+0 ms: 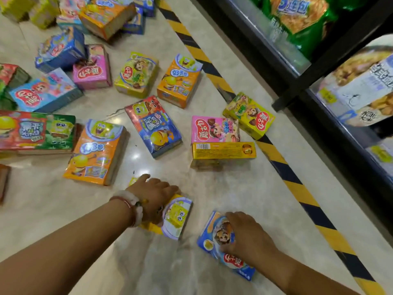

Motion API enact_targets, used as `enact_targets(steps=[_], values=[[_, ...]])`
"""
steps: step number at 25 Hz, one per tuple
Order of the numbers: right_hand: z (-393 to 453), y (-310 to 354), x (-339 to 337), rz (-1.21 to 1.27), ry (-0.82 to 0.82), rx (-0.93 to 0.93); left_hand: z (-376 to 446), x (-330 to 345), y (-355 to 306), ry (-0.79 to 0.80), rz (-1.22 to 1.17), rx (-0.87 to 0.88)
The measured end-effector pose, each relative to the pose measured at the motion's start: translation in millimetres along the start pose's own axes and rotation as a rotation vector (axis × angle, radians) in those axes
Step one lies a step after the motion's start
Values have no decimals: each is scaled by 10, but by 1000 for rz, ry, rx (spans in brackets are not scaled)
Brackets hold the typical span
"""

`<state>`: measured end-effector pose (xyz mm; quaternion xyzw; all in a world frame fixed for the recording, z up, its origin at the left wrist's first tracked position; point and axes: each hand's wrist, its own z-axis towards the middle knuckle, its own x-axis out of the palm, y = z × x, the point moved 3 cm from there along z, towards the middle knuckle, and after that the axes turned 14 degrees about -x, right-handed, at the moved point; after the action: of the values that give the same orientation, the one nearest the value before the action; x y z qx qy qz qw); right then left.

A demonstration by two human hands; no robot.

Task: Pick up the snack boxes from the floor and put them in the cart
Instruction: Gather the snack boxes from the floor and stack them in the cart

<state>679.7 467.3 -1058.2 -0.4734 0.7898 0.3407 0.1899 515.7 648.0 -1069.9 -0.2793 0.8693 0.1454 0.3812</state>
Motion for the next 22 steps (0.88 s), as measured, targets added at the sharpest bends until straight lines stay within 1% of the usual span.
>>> enact_targets(steps=[4, 5, 6, 7, 8, 9, 10, 11, 13, 14, 15, 17, 18, 21, 22], values=[[33, 18, -58, -34, -36, 27, 38, 32, -38, -53, 36, -17], [69, 12, -64, 6, -29, 39, 50, 38, -36, -35, 44, -35], [78, 14, -79, 90, -56, 49, 61, 55, -18, -14, 18, -60], [62, 6, -90, 223, -98, 75, 31, 26, 10, 10, -37, -97], [-5, 26, -143, 411, -164, 105, -26, -16, 69, 34, -154, -147], [-96, 63, -226, 630, -236, 139, -149, -118, 120, 25, -341, -197], [-229, 135, -330, 838, -304, 168, -309, -221, 175, -2, -571, -243], [-401, 244, -463, 1004, -348, 195, -534, -369, 228, -64, -814, -290], [-805, 521, -858, 1242, -389, 218, -1057, -704, 359, -129, -1246, -431], [-1018, 677, -1092, 1324, -403, 229, -1344, -917, 413, -110, -1420, -498], [-1219, 825, -1324, 1389, -420, 237, -1615, -1137, 449, -77, -1558, -525], [-1678, 1138, -1846, 1469, -432, 220, -2171, -1708, 491, -10, -1751, -508], [-1962, 1326, -2165, 1490, -435, 194, -2480, -2067, 521, -10, -1816, -497], [-2766, 1824, -3015, 1515, -474, 111, -3351, -3048, 589, -94, -1913, -544], [-3030, 1986, -3280, 1511, -490, 76, -3630, -3333, 587, -77, -1955, -548]])
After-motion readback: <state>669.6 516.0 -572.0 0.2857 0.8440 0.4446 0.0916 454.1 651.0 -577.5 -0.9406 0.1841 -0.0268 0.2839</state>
